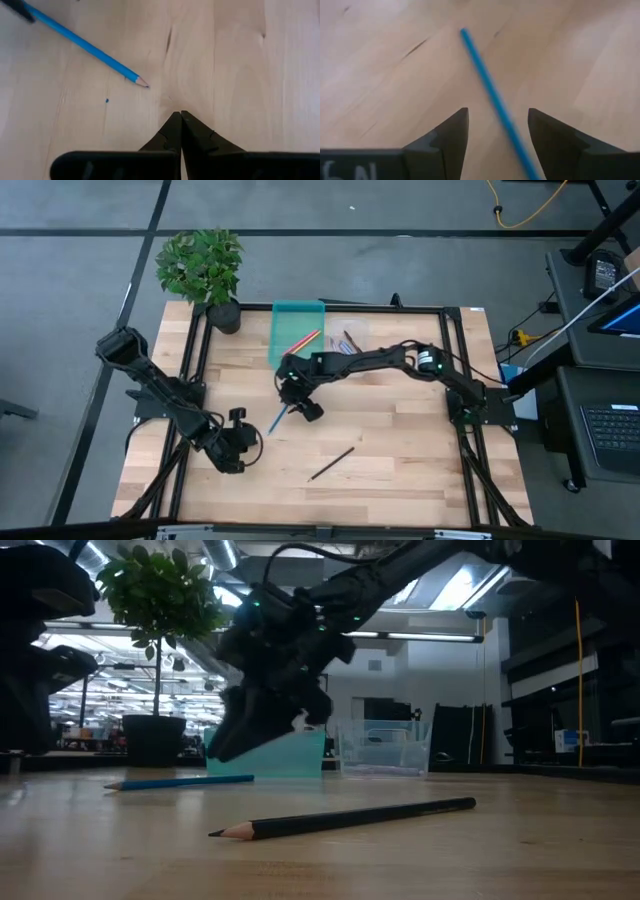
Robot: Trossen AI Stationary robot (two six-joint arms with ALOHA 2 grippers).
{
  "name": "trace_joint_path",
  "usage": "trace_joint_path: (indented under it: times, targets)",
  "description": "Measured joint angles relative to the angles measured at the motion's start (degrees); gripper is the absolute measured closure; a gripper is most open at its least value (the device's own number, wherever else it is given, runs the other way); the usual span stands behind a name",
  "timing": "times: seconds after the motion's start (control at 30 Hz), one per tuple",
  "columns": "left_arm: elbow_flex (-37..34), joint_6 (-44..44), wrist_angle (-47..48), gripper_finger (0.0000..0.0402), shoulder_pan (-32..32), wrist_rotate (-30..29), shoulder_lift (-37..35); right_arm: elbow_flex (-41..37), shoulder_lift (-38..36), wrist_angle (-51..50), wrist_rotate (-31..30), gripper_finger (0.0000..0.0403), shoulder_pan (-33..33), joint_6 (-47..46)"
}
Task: Sort pens & pencils
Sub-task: Put the blue pencil into the blue bin
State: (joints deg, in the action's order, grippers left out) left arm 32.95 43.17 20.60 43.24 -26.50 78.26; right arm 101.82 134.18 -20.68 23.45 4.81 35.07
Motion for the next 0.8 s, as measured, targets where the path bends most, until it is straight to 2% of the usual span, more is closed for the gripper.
trace_joint_path:
  times: [0.2, 0.4, 0.57, 0.8]
  targets:
    - [0.00, 0.20, -0.02, 0.0401, 0.48, -0.57, 0.02, 14.00, 7.12, -11.58, -1.24, 0.0203, -0.50, 1.27]
    - [0.00, -0.02, 0.61, 0.0402, 0.85, -0.91, 0.02, 23.58, 12.96, -22.85, -1.58, 0.0228, -0.68, 1.26]
    - [0.00, -0.02, 0.87, 0.0402, 1.12, -1.56, 0.02, 26.94, 14.72, -26.83, -5.63, 0.0235, -1.88, 1.37]
    - [0.00, -0.06, 0.84, 0.0402, 1.10, -2.55, 0.04, 27.15, 14.85, -28.97, -9.73, 0.0240, -2.47, 1.09]
